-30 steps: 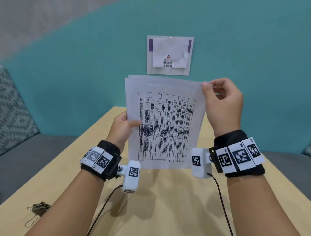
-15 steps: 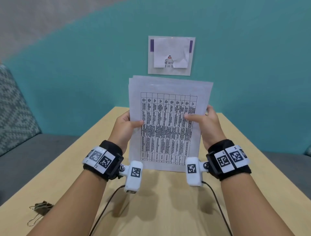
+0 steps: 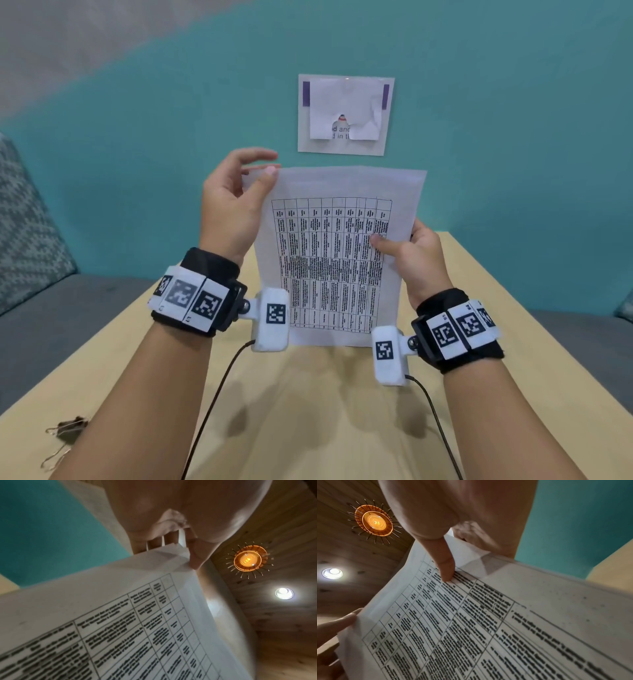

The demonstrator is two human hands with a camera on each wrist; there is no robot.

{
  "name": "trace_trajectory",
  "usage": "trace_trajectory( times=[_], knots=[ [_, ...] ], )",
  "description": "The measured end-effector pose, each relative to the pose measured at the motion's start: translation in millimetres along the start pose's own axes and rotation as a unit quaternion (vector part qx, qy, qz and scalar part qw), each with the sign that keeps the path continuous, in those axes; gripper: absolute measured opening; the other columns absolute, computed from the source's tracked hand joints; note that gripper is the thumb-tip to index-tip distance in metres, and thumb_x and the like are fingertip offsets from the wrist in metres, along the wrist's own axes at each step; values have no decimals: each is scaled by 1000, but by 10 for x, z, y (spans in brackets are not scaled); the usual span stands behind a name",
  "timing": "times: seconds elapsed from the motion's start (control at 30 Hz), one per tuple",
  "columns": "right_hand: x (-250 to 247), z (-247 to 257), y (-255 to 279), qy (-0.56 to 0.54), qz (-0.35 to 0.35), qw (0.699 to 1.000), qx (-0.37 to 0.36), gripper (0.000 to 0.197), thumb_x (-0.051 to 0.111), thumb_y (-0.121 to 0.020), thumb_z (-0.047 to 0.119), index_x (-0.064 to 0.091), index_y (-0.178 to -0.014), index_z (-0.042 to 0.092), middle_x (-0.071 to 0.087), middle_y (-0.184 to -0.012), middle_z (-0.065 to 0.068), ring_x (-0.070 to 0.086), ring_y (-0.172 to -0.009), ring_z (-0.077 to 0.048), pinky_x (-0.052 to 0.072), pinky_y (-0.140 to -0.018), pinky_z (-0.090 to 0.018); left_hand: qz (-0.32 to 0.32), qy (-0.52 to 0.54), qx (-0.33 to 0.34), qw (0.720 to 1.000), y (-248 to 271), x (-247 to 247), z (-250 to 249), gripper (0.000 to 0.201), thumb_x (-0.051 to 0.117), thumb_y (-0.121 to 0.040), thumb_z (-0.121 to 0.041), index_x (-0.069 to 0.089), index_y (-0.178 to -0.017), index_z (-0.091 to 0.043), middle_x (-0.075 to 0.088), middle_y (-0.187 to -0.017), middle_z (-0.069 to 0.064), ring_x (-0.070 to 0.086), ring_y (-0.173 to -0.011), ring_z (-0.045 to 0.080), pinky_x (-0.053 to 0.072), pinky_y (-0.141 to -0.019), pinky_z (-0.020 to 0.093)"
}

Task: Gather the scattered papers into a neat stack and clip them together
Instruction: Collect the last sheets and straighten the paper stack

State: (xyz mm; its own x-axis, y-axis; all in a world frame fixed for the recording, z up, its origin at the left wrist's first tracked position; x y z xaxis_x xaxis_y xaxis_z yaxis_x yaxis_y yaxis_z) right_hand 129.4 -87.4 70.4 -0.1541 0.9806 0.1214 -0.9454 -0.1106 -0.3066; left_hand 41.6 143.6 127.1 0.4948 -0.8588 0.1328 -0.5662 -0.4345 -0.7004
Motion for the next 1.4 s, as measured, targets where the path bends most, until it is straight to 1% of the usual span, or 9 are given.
trace_trajectory(
  times=[0.07, 0.17, 0.3, 0.43, 0.6, 0.97, 1.07, 1.17, 1.4],
  knots=[
    [0, -10, -9, -2, 2, 1000, 2, 35, 71, -84, -7, 67, -112, 14, 75, -112, -6, 70, -106, -27, 52, -101, -50, -11, -25, 11, 1000, 2, 21, 29, 12, 71, -93, -11, 72, -94, -23, 70, -88, -2, 60, -75, 3, 50, -77, 27],
    [-12, -2, -10, -8, 1, 1000, 4, 34, 70, -85, -8, 67, -110, 15, 75, -110, -6, 70, -106, -28, 52, -100, -50, -16, -24, 4, 1000, 15, 16, 53, 12, 72, -93, -11, 70, -92, -23, 65, -79, 4, 57, -69, 14, 48, -66, 28],
    [-2, 35, 10, -22, 6, 1000, 0, 36, 69, -84, -10, 66, -114, 11, 75, -110, -6, 71, -105, -27, 53, -99, -48, -39, -15, -2, 999, -2, -13, 15, 14, 72, -91, -7, 70, -88, -20, 66, -81, -3, 58, -67, 3, 49, -66, 20],
    [22, 76, 18, -28, 1, 999, -23, 36, 72, -83, -8, 68, -113, 13, 76, -111, -5, 71, -106, -26, 54, -99, -47, -68, 14, 9, 998, -9, -30, -64, 14, 73, -88, -7, 72, -84, -21, 64, -78, 3, 52, -70, 13, 46, -66, 20],
    [64, 94, 49, -35, 11, 998, -49, 34, 70, -82, -11, 70, -103, 16, 76, -105, -2, 72, -101, -22, 57, -91, -36, -73, 48, 17, 996, -29, -62, -107, 16, 74, -86, -3, 72, -83, -18, 69, -78, -6, 59, -71, 6, 48, -71, 19],
    [78, -29, 13, -13, 26, 1000, -1, 36, 69, -84, -8, 67, -113, 14, 74, -112, -6, 70, -104, -26, 54, -98, -44, -75, 21, -34, 996, -15, -71, 31, 22, 71, -83, -1, 72, -83, -23, 60, -74, 6, 49, -68, 17, 43, -64, 25],
    [80, -29, 16, -25, 9, 1000, -11, 36, 67, -85, -11, 67, -107, 16, 75, -111, -8, 71, -105, -27, 55, -97, -43, -51, 47, -48, 996, 14, -42, -4, 23, 76, -86, -6, 69, -101, -23, 70, -74, -1, 62, -69, 15, 51, -68, 26],
    [47, 28, 18, -50, -10, 998, -26, 35, 65, -85, -13, 67, -101, 18, 76, -103, -5, 73, -96, -22, 58, -88, -37, 11, 80, -110, 991, 26, -61, 40, 49, 78, -88, -13, 54, -129, -24, 78, -87, -2, 74, -81, 14, 56, -70, 24],
    [-11, 257, 44, -40, -74, 991, -108, 36, 68, -87, -6, 64, -98, 28, 72, -97, 6, 70, -91, -10, 56, -84, -27, 93, 0, -211, 973, 84, -27, 360, 36, 66, -91, 6, 66, -125, -7, 78, -106, 2, 75, -90, 16, 61, -80, 29]
  ],
)
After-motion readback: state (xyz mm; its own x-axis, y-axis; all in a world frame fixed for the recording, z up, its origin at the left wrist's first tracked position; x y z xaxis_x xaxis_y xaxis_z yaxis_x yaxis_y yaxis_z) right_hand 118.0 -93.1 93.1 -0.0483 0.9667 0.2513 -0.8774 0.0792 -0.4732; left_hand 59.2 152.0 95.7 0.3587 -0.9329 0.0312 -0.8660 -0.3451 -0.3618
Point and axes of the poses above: each hand's wrist, its own y-axis away from the middle knuckle, its own x-axis out of the palm, z = x × y, the point moved 3 cm from there along -y, towards the middle knuckle
